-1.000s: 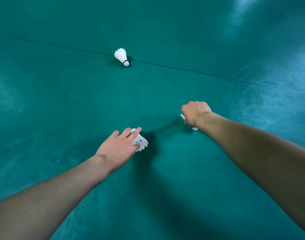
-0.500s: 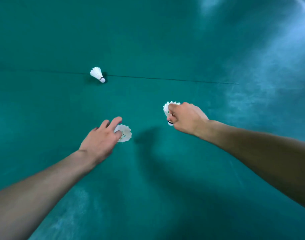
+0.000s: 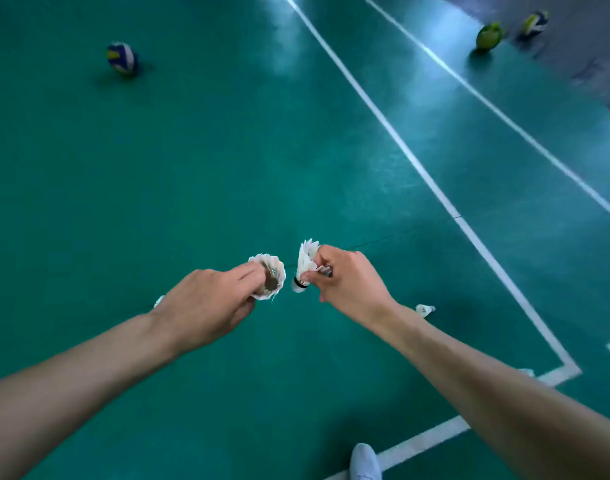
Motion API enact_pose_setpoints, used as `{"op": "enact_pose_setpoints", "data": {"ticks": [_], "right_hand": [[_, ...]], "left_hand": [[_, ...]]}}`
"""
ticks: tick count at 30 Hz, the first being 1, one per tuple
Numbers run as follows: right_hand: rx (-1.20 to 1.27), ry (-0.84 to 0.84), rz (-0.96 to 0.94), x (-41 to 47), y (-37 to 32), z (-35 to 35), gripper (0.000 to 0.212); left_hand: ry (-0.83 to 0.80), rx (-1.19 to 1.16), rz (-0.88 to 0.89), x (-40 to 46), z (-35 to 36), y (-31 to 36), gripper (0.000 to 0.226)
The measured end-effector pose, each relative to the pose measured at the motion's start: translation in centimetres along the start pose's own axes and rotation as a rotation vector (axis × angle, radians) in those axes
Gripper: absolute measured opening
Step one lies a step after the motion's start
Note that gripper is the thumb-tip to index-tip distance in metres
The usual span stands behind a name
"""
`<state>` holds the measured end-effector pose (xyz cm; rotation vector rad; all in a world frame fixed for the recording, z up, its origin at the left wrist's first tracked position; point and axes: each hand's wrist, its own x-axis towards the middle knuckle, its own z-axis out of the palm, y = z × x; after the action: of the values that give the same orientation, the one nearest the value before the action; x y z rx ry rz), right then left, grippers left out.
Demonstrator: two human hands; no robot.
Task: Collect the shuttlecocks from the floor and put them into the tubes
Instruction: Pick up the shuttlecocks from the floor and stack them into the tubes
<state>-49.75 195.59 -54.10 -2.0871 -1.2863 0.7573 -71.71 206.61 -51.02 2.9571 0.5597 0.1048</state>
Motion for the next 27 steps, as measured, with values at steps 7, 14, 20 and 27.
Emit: {"op": "enact_pose_setpoints", "data": {"ticks": [7, 14, 20, 27], "right_hand": [[0.553, 0.616, 0.154, -14.9, -7.5, -14.8, 0.034], [0.306, 1.027, 0.259, -34.2, -10.1, -20.1, 0.037], [0.061, 1.336, 0.517, -56.1, -9.7, -21.7, 0.04], [-0.068, 1.672, 0.751, -78.8, -9.8, -20.4, 0.038]], "left_hand": [[0.24, -0.017, 0.469, 2.6, -19.8, 11.0, 0.014], [0.358, -0.001, 0.952, 3.7, -28.4, 26.1, 0.013], [0.361, -0.061, 1.272, 1.0, -30.5, 44.9, 0.013], [0.354, -0.161, 1.665, -9.0, -30.5, 66.1, 0.011]]}}
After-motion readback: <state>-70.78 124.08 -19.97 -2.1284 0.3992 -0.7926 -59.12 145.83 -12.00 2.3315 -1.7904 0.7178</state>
